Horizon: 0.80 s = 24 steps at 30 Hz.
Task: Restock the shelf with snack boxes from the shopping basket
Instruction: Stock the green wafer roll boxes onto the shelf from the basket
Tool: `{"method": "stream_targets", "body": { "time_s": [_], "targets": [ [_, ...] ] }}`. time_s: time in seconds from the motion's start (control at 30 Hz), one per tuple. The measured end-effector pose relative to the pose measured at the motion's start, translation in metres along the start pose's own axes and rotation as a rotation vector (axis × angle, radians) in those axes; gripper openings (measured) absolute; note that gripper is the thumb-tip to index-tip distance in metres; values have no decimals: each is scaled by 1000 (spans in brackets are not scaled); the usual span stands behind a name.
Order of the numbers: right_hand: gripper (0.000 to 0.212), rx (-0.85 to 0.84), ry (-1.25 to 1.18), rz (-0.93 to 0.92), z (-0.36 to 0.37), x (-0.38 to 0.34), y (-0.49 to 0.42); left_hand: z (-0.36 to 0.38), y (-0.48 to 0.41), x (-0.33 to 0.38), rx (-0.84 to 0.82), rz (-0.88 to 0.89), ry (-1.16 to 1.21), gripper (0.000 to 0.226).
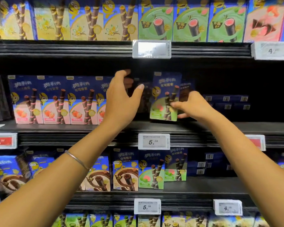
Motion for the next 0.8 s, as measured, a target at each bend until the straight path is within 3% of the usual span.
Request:
{"method": "stream_targets", "body": {
  "time_s": [0.13,0.23,0.3,0.43,0.8],
  "targets": [
    [19,75,207,123,12,24,-20,-22,-7,-9,143,262,-540,51],
    [21,15,440,115,29,20,-37,-29,-17,-14,177,290,-771,54],
    [36,-24,457,92,41,19,-53,-31,-24,-16,175,251,-870,56],
    [51,-62,565,41,63,14,-71,-31,-31,-20,150,215,-921,58],
    [39,-75,542,0,89,18,-86,-35,-35,-31,126,237,-886,70]
  ]
}}
Point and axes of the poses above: each hand's wrist, its own y-axis away from the middle knuckle, its own z-axis out of the palm, x = y × z, the point moved 1 cm from there along -y, towards the middle knuckle, and after that the axes turned 12 degrees about -z, right-handed, at the moved point
